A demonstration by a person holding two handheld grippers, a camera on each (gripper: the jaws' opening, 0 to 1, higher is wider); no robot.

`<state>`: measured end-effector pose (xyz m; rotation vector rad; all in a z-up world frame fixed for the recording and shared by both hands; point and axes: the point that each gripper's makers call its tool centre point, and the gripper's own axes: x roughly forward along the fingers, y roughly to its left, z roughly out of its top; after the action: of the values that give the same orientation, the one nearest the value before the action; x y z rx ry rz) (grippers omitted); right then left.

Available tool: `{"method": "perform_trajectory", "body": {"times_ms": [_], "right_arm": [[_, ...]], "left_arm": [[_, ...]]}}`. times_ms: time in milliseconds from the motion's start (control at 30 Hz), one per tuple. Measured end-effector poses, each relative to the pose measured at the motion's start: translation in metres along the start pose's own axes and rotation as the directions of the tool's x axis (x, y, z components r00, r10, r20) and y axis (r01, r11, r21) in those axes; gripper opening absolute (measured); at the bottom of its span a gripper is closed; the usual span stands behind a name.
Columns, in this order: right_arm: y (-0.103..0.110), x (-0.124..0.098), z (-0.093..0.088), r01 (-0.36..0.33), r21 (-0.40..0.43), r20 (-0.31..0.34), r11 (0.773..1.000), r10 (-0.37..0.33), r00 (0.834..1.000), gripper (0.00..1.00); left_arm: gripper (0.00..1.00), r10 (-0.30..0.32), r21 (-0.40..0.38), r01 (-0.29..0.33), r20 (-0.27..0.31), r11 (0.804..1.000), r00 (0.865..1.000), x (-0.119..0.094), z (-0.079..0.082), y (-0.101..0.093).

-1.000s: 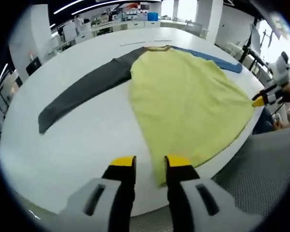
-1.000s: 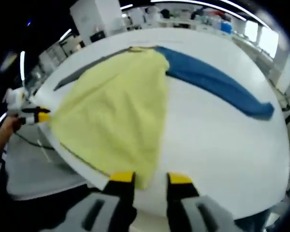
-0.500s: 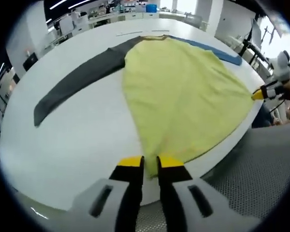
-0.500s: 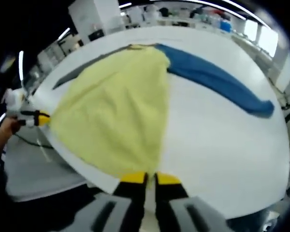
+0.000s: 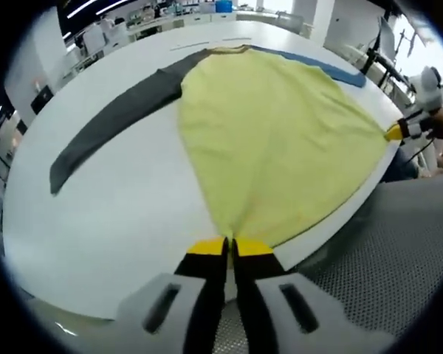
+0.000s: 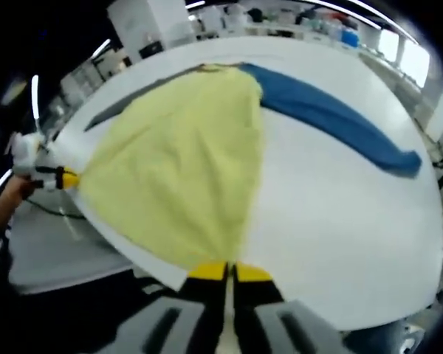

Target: Fold the garment on the visible template until the final outline fits inside the template.

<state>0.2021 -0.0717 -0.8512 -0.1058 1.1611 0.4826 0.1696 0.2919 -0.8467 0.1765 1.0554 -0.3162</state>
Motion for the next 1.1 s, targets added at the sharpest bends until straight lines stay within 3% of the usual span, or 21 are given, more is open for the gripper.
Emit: {"method": "perform_trajectory", "body": {"times_ms": [433, 533, 633, 733, 833, 1100], "right_arm": [[-0.007, -0.003, 0.0, 0.023, -0.009, 0.009, 1.0, -0.023, 1.0, 0.0], [-0.009, -0.005, 0.001, 0.032, 0.011, 0.022, 0.999, -0.032, 0.999, 0.12], [-0.015, -0.008, 0.002, 0.043, 0.025, 0.038, 0.999, -0.044, 0.998, 0.27], [-0.021, -0.012, 0.006, 0.05, 0.033, 0.063, 0.998, -0.052, 0.997, 0.39], [-0.022, -0.015, 0.011, 0.042, 0.041, 0.085, 0.998, -0.046, 0.995, 0.5], [-0.029, -0.019, 0.034, -0.015, 0.065, 0.187, 0.998, 0.003, 0.982, 0.76]], "left_arm": [[0.03, -0.001, -0.018, 0.001, 0.005, 1.0, 1.0, -0.001, -0.003, -0.002], [0.12, -0.002, -0.026, 0.002, 0.028, 1.0, 1.0, -0.003, 0.0, -0.001], [0.31, -0.002, -0.073, 0.007, 0.059, 0.997, 0.998, -0.004, 0.006, -0.001], [0.41, -0.023, -0.117, 0.036, 0.11, 0.993, 0.994, -0.004, 0.012, 0.0], [0.55, -0.034, -0.107, 0.051, 0.155, 0.993, 0.987, -0.007, 0.021, -0.004], [0.71, -0.026, -0.094, 0.047, 0.211, 0.994, 0.977, -0.01, 0.031, 0.004]]}}
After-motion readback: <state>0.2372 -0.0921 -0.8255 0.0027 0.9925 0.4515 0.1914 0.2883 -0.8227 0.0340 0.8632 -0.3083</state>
